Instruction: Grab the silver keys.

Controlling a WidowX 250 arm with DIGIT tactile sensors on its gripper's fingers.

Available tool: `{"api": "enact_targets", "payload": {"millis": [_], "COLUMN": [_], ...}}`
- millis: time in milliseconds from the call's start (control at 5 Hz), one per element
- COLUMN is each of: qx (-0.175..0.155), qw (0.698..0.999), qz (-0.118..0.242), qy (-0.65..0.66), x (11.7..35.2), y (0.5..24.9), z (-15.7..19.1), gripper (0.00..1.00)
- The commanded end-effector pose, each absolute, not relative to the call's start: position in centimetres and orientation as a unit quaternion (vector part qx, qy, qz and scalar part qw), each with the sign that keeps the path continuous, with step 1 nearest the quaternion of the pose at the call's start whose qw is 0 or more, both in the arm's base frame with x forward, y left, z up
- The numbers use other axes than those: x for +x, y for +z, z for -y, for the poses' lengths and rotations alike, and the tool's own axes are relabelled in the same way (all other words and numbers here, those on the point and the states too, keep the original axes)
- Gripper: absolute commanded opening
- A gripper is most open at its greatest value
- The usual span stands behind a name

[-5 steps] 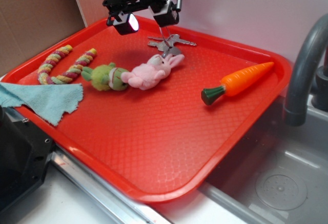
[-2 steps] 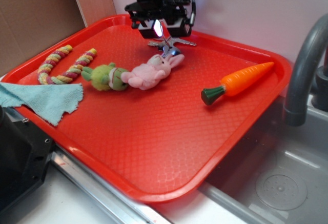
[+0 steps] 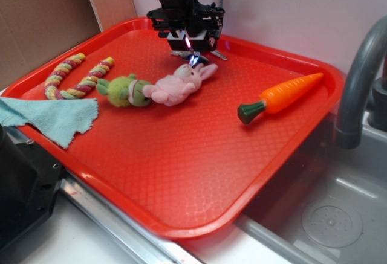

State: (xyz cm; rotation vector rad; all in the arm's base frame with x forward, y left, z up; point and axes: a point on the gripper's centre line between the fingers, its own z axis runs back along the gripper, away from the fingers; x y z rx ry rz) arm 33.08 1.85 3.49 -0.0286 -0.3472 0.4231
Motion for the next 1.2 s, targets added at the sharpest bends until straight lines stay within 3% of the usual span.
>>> {"api": "enact_targets", "payload": {"millis": [0,200,400,600,1000], "qx": [-0.045,-0.002,-0.030,0.005,-0.017], "qw": [0.972,0.984,0.993,0.995,0.998], "qz": [0.203,0.146,0.101,0.088,0.058], "qy": [0.112,0.104,0.051,0.037,0.036], "x": [27.1,23.5,23.2,23.3,24.1], "y": [15.2,20.6,25.8,27.2,25.6], "z": [-1.0,-0.5,1.5,3.8,3.5], "gripper": [0.00,0.00,0.00,0.00,0.00]}}
